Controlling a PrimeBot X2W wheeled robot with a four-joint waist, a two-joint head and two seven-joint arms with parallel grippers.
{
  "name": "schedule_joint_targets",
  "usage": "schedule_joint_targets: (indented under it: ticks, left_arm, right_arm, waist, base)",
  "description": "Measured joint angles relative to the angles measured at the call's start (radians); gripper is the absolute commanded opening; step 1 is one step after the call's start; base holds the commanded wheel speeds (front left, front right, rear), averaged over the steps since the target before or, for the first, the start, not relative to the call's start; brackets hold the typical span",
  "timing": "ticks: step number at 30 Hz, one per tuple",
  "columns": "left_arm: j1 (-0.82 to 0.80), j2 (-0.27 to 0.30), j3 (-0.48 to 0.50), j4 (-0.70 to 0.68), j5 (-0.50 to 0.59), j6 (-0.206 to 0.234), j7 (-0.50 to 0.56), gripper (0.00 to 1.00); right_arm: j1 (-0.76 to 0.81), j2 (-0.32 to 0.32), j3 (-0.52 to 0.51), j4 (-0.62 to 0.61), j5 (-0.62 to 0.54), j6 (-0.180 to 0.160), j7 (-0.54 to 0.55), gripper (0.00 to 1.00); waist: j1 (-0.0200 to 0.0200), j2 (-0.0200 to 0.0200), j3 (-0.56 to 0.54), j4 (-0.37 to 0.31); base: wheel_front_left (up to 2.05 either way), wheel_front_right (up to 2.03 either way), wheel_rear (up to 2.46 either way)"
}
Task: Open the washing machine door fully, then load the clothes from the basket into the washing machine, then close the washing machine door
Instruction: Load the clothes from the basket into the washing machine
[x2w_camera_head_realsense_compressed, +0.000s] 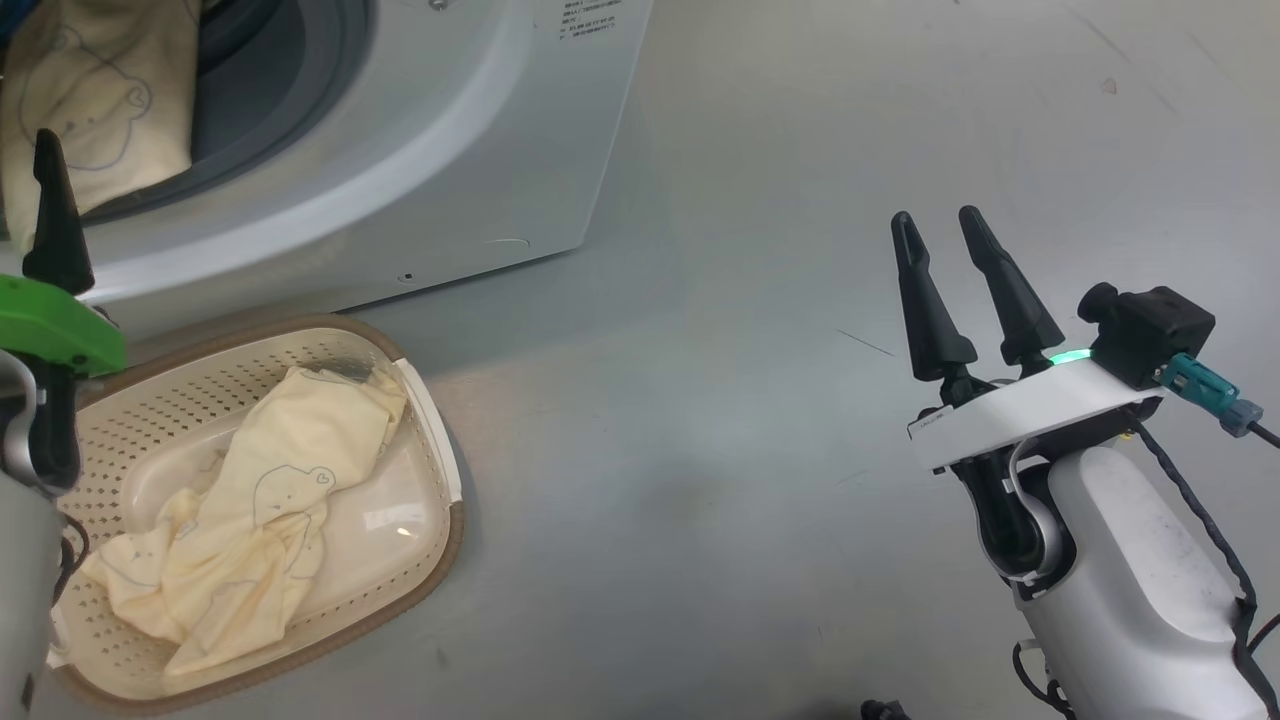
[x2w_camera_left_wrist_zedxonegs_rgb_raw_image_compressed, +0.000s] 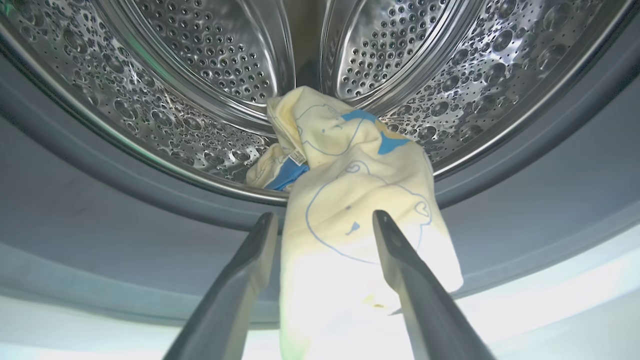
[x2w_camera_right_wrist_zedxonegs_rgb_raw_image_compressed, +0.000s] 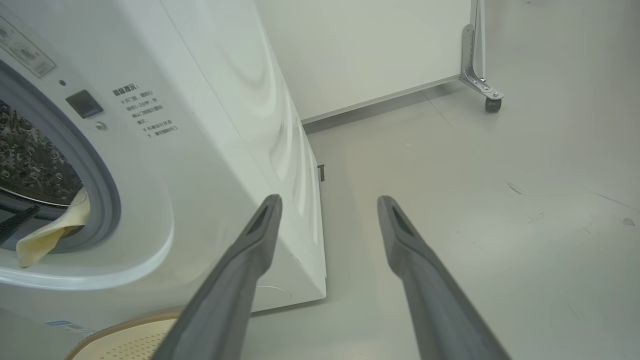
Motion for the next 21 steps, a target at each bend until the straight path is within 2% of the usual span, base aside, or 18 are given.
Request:
schedule_joint_targets:
  ticks: [13,21]
  left_arm:
    - [0.155,0.009,0.035,-0.115,-0.009,0.024,-0.004,1.00]
    - [0.239,0.009,0.083,-0.221,-0.008,0.064,-0.004,1.00]
  right_arm:
    - [0.016,-0.005,-0.003,-0.001,0.000,0.000,0.000,1.00]
    - [0.016,-0.006,-0.003,-0.004,0.000,0.000,0.000,1.00]
  waist:
    - [0.0000,0.0000,-0.011,0.013]
    - [0.0000,0.0000,-0.013,0.015]
  base:
    - [0.00,0.00,0.00]
    - [0.00,0.00,0.00]
